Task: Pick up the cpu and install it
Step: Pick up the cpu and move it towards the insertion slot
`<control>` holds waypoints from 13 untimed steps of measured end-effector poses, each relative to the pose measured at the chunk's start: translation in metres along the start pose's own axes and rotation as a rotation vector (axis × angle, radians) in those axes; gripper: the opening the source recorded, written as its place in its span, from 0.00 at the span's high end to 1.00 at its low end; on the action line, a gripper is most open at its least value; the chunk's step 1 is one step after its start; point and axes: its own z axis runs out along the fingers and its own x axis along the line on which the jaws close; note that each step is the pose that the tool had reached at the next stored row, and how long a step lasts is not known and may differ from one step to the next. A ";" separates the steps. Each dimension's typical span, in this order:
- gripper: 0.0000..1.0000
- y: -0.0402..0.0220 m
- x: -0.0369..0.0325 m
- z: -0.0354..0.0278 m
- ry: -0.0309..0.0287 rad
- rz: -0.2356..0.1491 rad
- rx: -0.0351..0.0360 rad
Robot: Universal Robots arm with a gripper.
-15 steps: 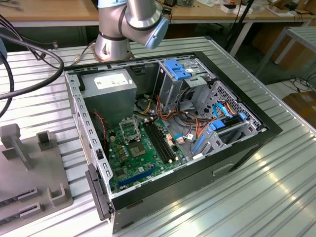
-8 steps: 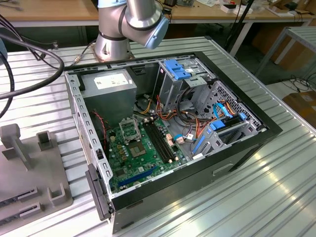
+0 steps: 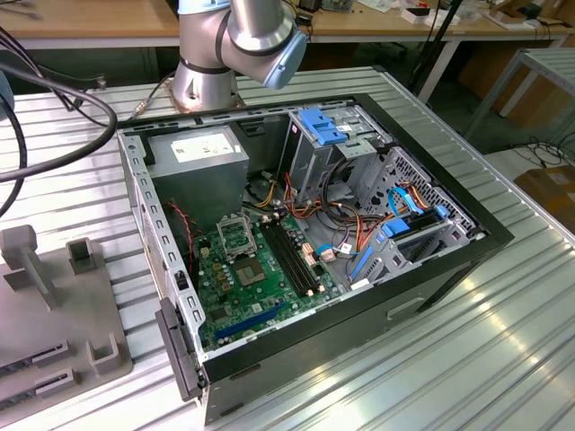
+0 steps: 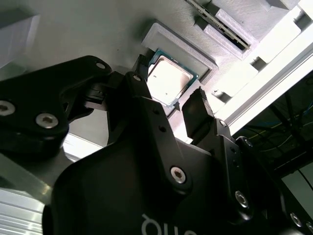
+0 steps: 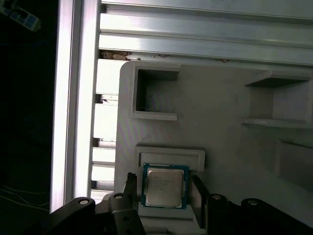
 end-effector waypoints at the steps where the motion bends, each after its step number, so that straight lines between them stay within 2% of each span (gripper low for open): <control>1: 0.45 0.0000 0.0000 0.0003 0.0000 0.000 0.0000; 8: 0.45 0.0000 -0.0001 0.0038 0.0000 0.000 0.0016; 13: 0.45 0.0000 -0.0001 0.0040 0.0002 0.000 0.0019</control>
